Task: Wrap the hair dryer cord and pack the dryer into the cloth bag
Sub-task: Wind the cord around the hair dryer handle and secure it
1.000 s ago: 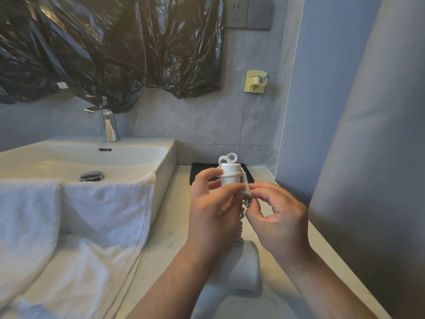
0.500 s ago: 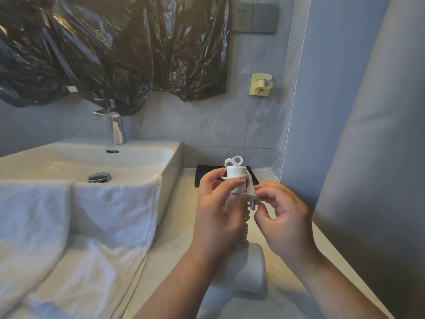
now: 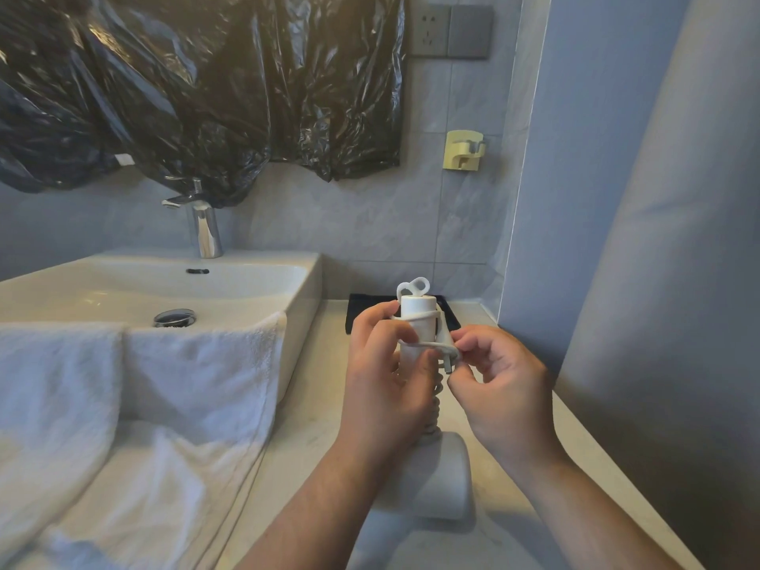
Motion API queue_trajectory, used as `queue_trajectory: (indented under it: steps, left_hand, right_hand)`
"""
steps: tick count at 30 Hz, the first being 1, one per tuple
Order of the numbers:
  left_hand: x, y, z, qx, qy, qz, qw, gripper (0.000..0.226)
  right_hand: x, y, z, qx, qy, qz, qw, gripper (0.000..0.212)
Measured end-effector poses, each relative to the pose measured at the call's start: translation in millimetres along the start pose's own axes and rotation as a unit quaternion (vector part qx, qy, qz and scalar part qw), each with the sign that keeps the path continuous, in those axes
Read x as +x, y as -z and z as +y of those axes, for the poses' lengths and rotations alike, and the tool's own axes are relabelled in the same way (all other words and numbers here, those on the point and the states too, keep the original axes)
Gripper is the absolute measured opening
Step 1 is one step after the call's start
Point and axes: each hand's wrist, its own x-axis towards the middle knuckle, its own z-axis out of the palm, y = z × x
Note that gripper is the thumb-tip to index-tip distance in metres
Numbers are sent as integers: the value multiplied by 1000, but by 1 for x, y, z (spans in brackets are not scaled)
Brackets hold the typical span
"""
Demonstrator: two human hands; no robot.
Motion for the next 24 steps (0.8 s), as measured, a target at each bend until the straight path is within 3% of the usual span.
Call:
queue_trajectory:
  steps: [6,17,20,24]
  left_hand:
    - [-1,1,2,-1,-3,2,1000,11]
    - [-3,-3,2,36,-55,-23,998,23]
    - [-1,2,1,11,-59,-52,997,26]
    - [1,4,5,-41,-38,-79,995,24]
  right_hand:
    - [-4,-2,-4,85,-98,2,992,29]
    - [-9,-4,-10,-16,-42,33,998,38]
    - [-4,3,-6,-4,-38,4,999,35]
    - [5,19,-7,30,-40,-92,994,28]
